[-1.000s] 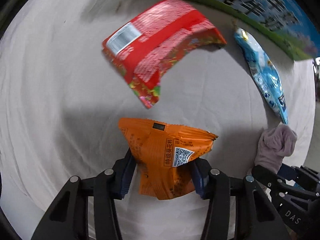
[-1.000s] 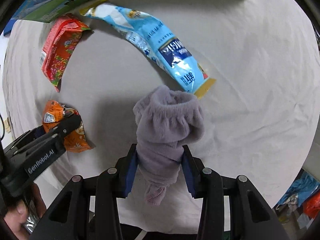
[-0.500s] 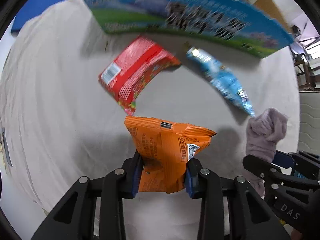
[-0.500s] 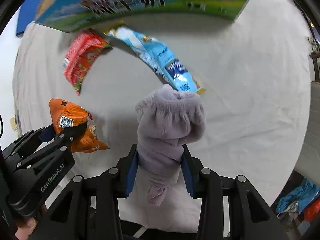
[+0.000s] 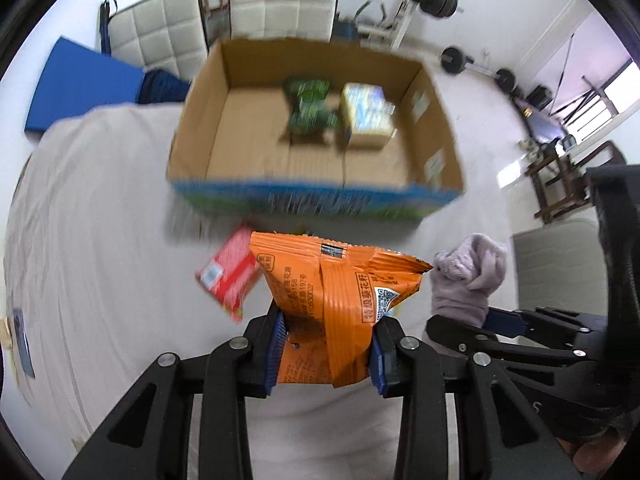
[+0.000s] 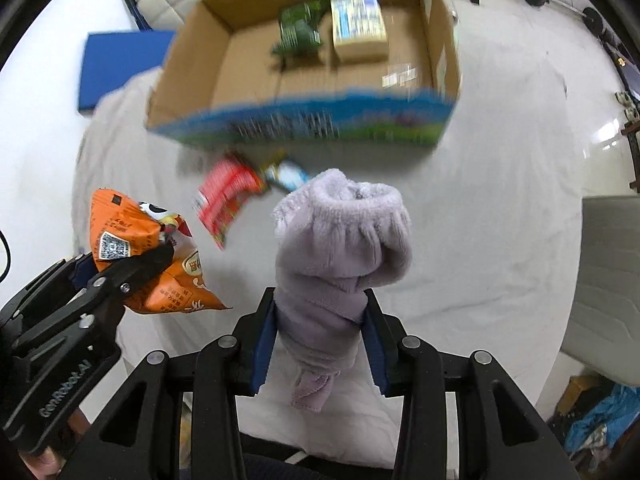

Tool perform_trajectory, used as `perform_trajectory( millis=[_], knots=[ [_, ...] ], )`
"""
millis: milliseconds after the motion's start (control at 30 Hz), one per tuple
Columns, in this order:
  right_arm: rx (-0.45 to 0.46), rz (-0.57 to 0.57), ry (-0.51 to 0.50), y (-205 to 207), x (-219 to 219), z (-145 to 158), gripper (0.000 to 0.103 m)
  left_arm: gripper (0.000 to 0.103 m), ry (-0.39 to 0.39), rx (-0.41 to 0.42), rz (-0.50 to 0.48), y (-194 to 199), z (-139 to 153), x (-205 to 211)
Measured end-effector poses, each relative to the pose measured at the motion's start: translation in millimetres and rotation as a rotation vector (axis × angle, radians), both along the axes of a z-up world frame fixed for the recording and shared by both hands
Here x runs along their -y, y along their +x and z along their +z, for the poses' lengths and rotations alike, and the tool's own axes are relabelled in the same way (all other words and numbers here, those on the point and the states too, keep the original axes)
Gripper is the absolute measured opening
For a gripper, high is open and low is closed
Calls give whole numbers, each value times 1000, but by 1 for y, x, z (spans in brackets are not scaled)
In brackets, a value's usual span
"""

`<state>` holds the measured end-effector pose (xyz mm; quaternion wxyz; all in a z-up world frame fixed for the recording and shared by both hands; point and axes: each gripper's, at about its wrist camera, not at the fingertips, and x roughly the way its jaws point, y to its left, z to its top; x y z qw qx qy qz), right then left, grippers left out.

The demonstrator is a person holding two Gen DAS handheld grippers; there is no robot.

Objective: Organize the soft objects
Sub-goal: 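Carry both items into the box and open both tools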

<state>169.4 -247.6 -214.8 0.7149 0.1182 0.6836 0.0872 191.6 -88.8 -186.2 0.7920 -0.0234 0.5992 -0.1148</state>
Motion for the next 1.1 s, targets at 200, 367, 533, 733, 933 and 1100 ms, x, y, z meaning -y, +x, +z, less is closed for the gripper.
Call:
perform_trajectory(
  millis=[200, 367, 533, 733, 933, 1100],
  knots=[
    [104, -31, -7, 51, 11, 43, 42, 32, -65, 50, 4, 57, 27, -10],
    [132, -44, -61, 103, 12, 43, 42, 32, -67, 65, 29, 115, 28, -20],
    [100, -58, -107, 153, 7, 11, 42, 32, -32, 12, 46, 179, -1, -29],
    [17, -74, -133, 186, 1, -52, 42, 32, 27, -85, 58, 246, -62, -36],
    [-46, -68, -161, 198, -4, -96, 42, 32, 74, -145, 49, 287, -106, -38],
    [-79, -67, -163, 197, -3, -115, 42, 32, 105, -168, 37, 310, -125, -39]
  ],
)
